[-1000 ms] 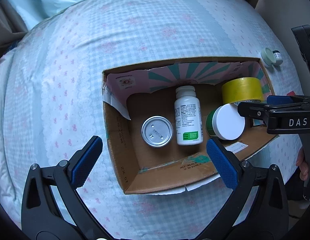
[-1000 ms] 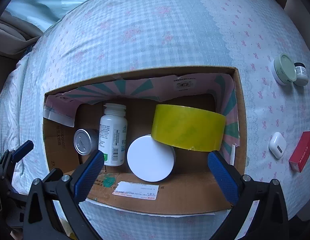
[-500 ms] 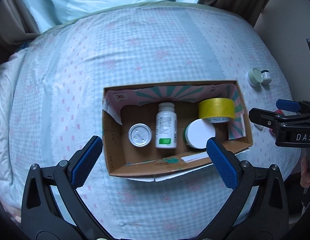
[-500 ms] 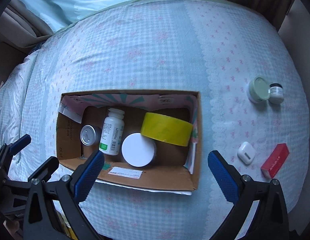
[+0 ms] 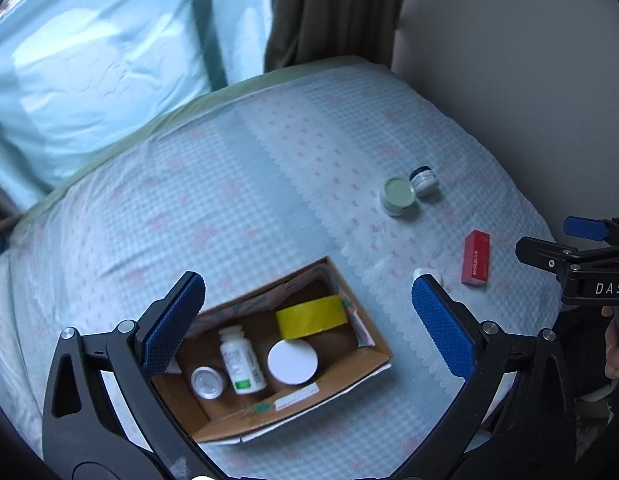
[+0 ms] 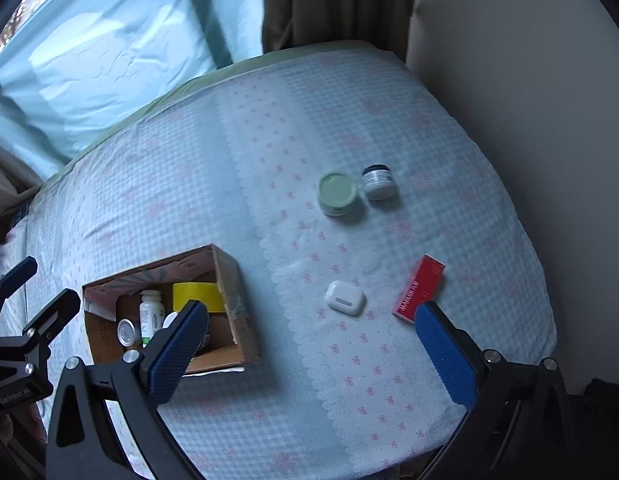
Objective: Organize rigid objects
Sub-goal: 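Move both tools back toward the green-lid jar and red box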
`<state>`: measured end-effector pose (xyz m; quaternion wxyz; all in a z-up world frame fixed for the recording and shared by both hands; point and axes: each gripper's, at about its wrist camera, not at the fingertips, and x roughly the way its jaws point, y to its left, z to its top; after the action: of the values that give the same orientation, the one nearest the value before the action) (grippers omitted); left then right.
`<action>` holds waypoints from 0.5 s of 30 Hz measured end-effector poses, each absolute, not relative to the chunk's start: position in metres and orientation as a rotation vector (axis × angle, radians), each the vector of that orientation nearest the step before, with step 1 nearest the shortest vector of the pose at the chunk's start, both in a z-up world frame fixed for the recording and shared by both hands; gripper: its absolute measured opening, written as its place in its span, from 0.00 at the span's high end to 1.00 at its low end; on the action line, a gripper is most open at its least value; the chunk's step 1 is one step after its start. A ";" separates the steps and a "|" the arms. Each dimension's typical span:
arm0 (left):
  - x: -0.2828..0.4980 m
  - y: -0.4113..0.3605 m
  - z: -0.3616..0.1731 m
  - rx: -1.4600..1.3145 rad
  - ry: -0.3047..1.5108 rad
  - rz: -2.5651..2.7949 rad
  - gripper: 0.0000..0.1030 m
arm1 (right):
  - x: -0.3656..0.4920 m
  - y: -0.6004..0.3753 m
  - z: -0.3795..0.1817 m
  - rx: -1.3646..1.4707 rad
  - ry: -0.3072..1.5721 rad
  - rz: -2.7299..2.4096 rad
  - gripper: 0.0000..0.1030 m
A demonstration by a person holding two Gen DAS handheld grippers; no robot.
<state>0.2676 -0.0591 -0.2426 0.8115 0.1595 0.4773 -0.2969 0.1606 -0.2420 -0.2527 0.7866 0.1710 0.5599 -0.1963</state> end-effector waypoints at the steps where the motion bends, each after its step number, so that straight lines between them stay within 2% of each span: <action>1: 0.269 -0.076 -0.242 0.364 1.014 -0.664 0.00 | 0.154 -0.253 -0.253 0.396 1.202 -0.445 0.00; 9: 0.279 -0.205 -0.276 0.510 1.067 -0.846 0.00 | 0.116 -0.325 -0.278 0.547 1.225 -0.588 0.00; 15: 0.298 -0.277 -0.344 0.613 1.145 -0.894 0.00 | 0.106 -0.368 -0.328 0.633 1.276 -0.640 0.00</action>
<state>0.2982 -0.2769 -0.3445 0.7051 0.2756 0.5152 -0.4019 0.1057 -0.3685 -0.3277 0.7103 0.2853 0.5753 -0.2884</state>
